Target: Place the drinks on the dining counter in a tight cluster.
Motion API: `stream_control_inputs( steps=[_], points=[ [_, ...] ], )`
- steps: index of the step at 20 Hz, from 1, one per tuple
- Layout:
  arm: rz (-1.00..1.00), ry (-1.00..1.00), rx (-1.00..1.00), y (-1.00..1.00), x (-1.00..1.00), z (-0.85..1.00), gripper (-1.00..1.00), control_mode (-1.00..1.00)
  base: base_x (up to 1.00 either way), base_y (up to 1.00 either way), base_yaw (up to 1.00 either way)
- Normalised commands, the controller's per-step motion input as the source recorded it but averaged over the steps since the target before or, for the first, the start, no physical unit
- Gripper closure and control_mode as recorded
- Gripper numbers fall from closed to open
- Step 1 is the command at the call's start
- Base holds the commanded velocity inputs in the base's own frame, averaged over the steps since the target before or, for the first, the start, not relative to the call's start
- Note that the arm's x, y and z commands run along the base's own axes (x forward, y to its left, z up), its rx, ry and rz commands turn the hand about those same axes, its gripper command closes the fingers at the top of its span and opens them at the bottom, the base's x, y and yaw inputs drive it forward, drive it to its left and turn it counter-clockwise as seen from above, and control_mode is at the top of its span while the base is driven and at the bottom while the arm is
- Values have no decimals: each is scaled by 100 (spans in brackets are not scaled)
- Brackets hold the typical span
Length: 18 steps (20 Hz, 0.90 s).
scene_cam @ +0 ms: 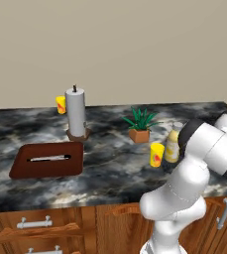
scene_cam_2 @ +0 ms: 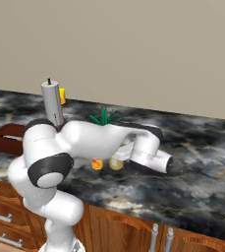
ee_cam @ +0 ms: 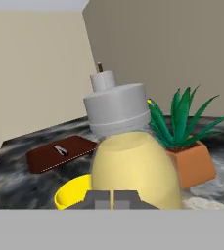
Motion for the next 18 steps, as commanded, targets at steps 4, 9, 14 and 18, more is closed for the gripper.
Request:
stream_control_inputs(
  steps=[4,9,14,18],
  points=[
    [-17,0,0,-1,1,0,100,-100,0,0,0],
    [-17,0,0,-12,-10,7,100,-100,0,0,0],
    [-17,0,4,-18,-58,71,100,-100,0,0,0],
    [-22,0,3,-13,-79,97,100,-100,0,0,0]
  ],
)
